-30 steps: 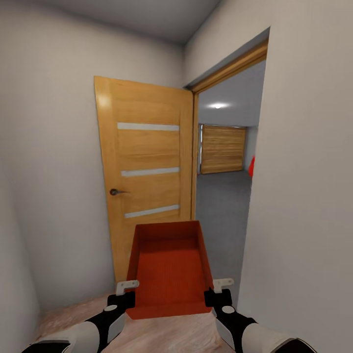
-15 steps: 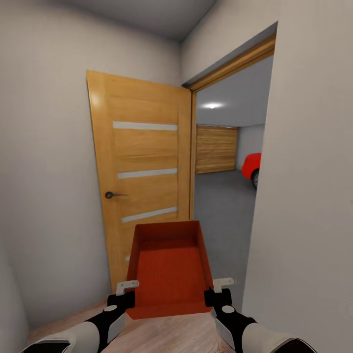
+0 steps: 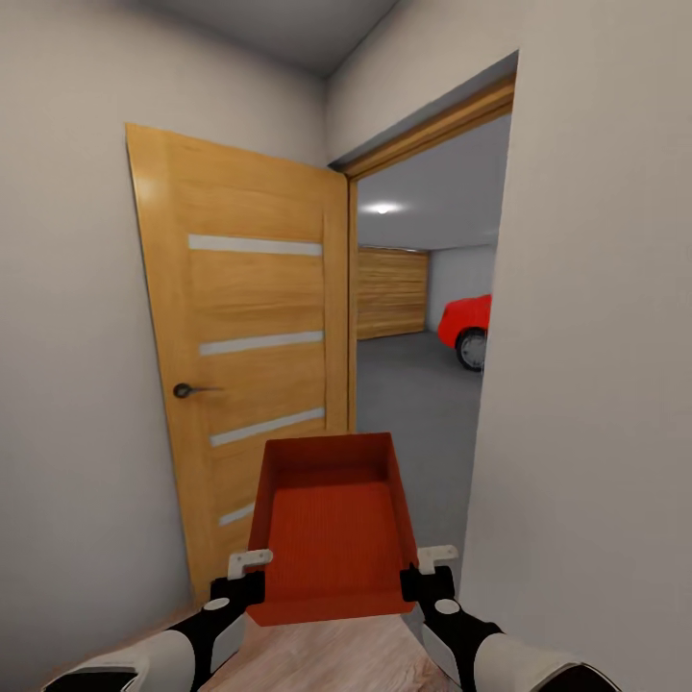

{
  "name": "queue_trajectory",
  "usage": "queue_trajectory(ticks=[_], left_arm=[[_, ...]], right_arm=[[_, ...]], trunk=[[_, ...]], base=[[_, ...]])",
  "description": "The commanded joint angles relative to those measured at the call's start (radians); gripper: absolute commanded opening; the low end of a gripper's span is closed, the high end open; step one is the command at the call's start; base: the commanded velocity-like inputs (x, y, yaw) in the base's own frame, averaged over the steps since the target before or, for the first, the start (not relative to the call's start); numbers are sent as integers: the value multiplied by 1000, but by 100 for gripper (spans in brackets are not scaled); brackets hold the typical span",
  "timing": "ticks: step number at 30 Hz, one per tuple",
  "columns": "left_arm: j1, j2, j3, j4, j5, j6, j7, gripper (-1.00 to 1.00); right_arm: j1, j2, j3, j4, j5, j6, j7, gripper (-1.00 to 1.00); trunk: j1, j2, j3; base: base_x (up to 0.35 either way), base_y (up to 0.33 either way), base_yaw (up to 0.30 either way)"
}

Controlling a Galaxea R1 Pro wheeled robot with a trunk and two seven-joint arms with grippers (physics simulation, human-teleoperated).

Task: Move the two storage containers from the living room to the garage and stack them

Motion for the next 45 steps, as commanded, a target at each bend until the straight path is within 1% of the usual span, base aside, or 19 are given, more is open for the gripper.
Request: queue_trajectory(ticks=[1, 14, 21, 27, 32, 45], left_arm=[[0, 0, 8, 0, 19, -7, -1, -100], [0, 4, 8, 0, 19, -8, -1, -100], [0, 5, 8, 0, 19, -8, -1, -100], [0, 5, 8, 0, 19, -8, -1, -100], [0, 4, 8, 0, 19, -10, -1, -100], [0, 3, 8, 0, 19, -10, -1, -100]], right_arm=[[-2, 8, -51, 0, 2, 0, 10, -100], [-2, 8, -51, 0, 2, 0, 10, -100], [-2, 8, -51, 0, 2, 0, 10, -100], [-2, 8, -52, 0, 2, 0, 10, -100], [-2, 8, -52, 0, 2, 0, 9, -100], [-2, 8, -52, 0, 2, 0, 9, -100]], trunk=[[0, -1, -2], [0, -1, -2], [0, -1, -2], [0, -1, -2], [0, -1, -2], [0, -1, -2]], base=[[108, 313, -233], [138, 310, -229], [273, 212, -36], [304, 150, -24], [266, 114, -233], [44, 6, -274]])
